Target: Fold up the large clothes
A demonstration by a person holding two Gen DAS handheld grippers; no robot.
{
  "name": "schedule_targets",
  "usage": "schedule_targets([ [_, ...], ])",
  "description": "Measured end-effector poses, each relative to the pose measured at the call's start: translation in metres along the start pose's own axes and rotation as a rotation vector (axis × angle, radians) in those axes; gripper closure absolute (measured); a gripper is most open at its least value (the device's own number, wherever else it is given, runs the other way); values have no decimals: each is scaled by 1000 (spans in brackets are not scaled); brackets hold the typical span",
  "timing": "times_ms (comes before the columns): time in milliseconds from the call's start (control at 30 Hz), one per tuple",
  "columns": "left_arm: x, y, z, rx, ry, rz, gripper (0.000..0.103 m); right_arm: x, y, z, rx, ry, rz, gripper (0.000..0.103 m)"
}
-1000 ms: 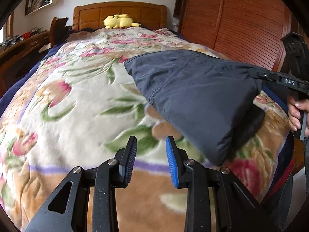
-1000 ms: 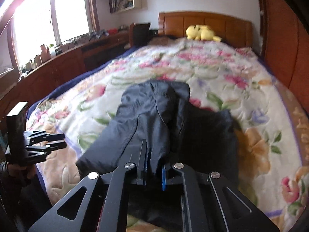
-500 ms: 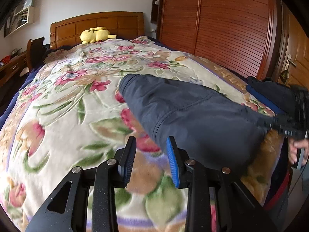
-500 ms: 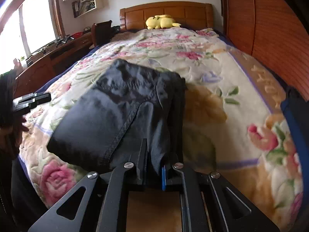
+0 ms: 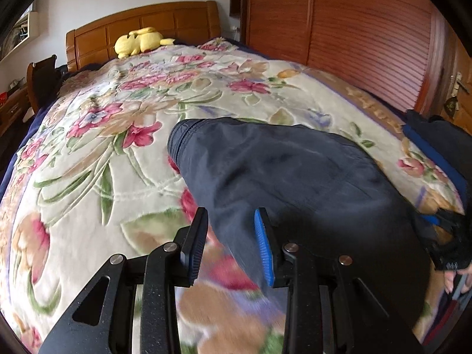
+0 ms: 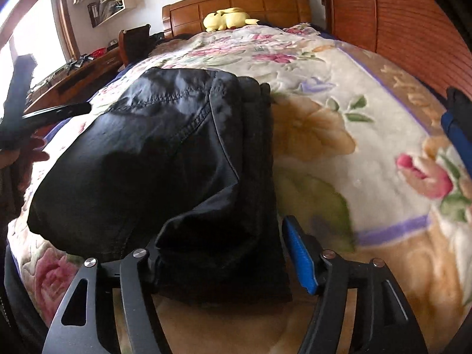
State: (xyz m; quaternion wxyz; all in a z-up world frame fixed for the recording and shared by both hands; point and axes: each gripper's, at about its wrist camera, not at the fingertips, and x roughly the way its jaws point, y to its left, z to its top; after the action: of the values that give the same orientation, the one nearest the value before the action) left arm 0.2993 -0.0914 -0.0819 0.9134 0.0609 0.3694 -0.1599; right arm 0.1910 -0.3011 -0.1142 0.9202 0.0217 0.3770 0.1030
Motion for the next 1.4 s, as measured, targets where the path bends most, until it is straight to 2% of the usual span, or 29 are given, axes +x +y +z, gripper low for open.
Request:
schedule_targets([
  [200, 57, 16, 18, -44, 80, 3, 69, 2, 1, -2, -5, -12, 7, 33],
  [233, 65, 18, 20, -45, 87, 11, 66, 0, 1, -3, -1, -11, 15, 33],
  [300, 76, 19, 24, -39, 93, 29, 51, 0, -1, -3, 7, -10, 30, 33],
  [367, 89, 24, 28, -43, 94, 62, 28, 1, -3, -3, 11, -7, 42, 33],
  [400, 93, 27, 29, -54, 99, 68, 24, 2, -3, -3, 14, -7, 45, 33],
  [500, 103, 34, 37, -74, 101, 42, 20, 1, -4, -3, 15, -7, 48, 33],
  [533, 107, 36, 38, -73, 103, 51, 14, 0, -3, -3, 14, -7, 48, 33],
  [600, 111, 37, 42, -61, 100, 56, 12, 0, -3, -4, 13, -6, 47, 33],
  [733, 118, 42, 46, -61, 96, 62, 2, 2, -3, -3, 13, 4, 53, 33],
  [967, 126, 61, 42, -151, 108, -46, 2, 8, -4, 1, 12, 37, 69, 33],
  [1000, 126, 60, 42, -157, 108, -52, 2, 10, -5, 2, 17, 47, 81, 33],
  [1033, 125, 60, 41, -163, 105, -71, 8, 12, -6, 3, 24, 56, 93, 33],
  [1067, 124, 59, 41, -171, 104, -96, 17, 14, -7, 3, 31, 69, 111, 34],
  [1100, 123, 59, 40, -184, 107, -123, 22, 16, -8, 5, 37, 82, 132, 35],
  [1167, 120, 58, 41, -204, 113, -156, 44, 19, -8, 7, 43, 100, 181, 45],
  [1200, 117, 56, 42, -201, 110, -143, 49, 19, -8, 8, 41, 102, 201, 53],
  [1267, 109, 51, 46, -177, 109, -118, 65, 16, -4, 8, 29, 88, 218, 68],
  [1400, 88, 46, 51, -149, 79, -70, 78, 1, 0, 10, 5, 13, 188, 80],
])
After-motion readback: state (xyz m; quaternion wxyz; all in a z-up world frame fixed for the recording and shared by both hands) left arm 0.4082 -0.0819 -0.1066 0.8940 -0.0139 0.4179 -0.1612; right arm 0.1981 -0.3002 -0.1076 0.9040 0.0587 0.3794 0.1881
